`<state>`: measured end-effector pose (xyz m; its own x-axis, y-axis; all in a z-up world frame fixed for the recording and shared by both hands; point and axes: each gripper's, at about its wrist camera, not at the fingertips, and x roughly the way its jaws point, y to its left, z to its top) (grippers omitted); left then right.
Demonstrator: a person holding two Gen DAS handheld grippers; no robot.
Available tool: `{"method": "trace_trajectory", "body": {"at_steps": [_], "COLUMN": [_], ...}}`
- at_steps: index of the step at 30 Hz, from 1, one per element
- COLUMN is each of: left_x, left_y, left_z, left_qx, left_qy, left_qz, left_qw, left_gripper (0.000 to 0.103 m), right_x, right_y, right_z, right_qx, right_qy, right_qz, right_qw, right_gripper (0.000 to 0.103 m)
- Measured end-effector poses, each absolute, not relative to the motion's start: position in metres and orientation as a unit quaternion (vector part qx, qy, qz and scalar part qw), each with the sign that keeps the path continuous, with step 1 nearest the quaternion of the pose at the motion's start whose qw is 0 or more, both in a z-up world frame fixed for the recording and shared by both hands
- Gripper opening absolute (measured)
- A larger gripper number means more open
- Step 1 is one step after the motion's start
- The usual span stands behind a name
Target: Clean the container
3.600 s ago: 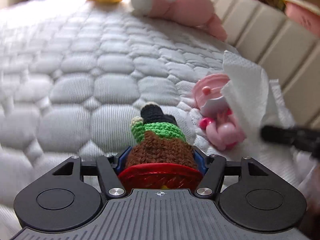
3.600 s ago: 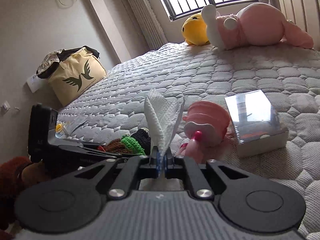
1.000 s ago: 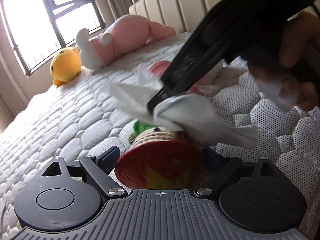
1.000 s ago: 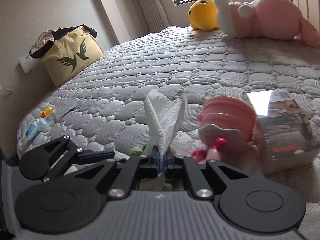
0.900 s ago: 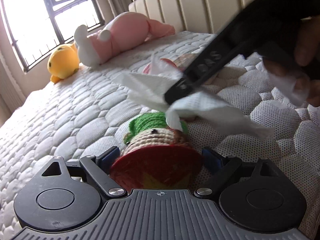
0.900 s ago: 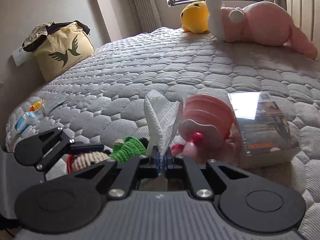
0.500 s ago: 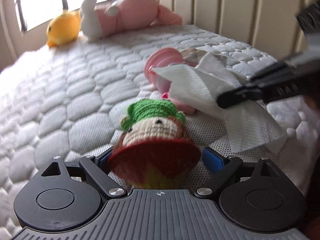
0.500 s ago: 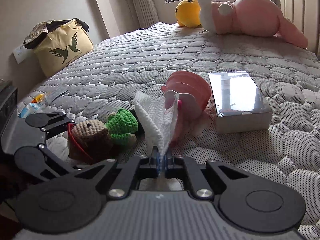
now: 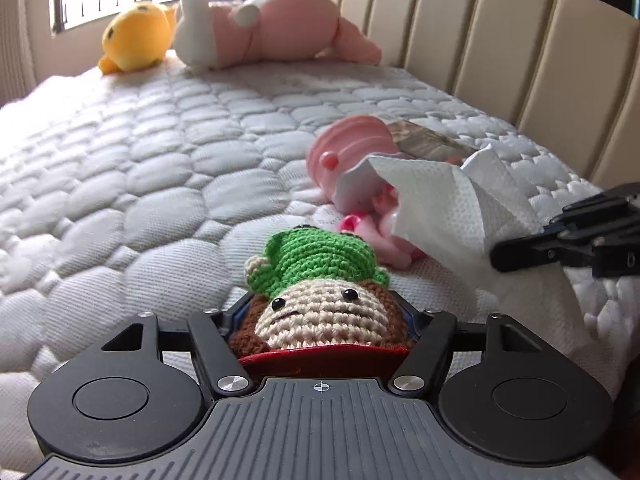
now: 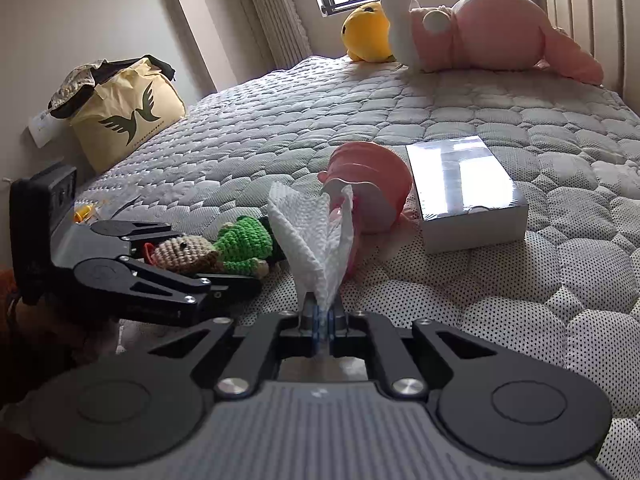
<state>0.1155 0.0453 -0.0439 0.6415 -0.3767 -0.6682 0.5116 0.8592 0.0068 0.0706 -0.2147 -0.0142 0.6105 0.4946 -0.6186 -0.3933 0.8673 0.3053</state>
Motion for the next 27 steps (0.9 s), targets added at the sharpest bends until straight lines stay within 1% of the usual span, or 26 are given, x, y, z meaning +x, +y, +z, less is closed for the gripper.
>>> {"method": "trace_trajectory", "body": {"at_steps": [3,5,9,11,14,16,19,23,26,27], "left_x": [0.102,0.094,0.078,0.067,0.063,0.065,0.063,0.065,0.07,0.072], "left_y": [0.04,0.039,0.036,0.028,0.024,0.024,0.024,0.025,0.022,0.022], "left_z": [-0.046,-0.051,-0.064,-0.071,-0.068,-0.064,-0.065,-0.066,-0.065,-0.064], "left_qx": [0.242,0.325,0.376,0.4,0.376,0.345,0.337,0.322,0.31,0.301], "left_qy": [0.265,0.22,0.207,0.179,0.176,0.19,0.189,0.196,0.202,0.206], "left_qz": [-0.194,-0.176,-0.208,-0.202,-0.213,-0.226,-0.224,-0.225,-0.222,-0.221], "left_qw": [0.913,0.903,0.879,0.876,0.884,0.891,0.895,0.899,0.902,0.904], "left_gripper": [0.072,0.072,0.072,0.072,0.074,0.076,0.077,0.077,0.078,0.077], "right_x": [0.074,0.078,0.086,0.09,0.095,0.099,0.099,0.1,0.1,0.1], "right_y": [-0.211,-0.203,-0.173,-0.155,-0.13,-0.113,-0.098,-0.106,-0.122,-0.128], "right_z": [-0.009,-0.003,0.016,0.026,0.037,0.035,0.017,-0.009,-0.017,-0.018], "right_qx": [0.093,0.102,0.107,0.112,0.134,0.125,0.074,0.058,0.06,0.059], "right_qy": [0.358,0.349,0.324,0.309,0.295,0.302,0.328,0.36,0.369,0.37], "right_qz": [0.262,0.277,0.317,0.345,0.398,0.407,0.381,0.339,0.311,0.301], "right_qw": [0.891,0.889,0.885,0.879,0.858,0.853,0.861,0.867,0.874,0.877], "right_gripper": [0.006,0.006,0.006,0.006,0.005,0.005,0.005,0.006,0.006,0.006]}}
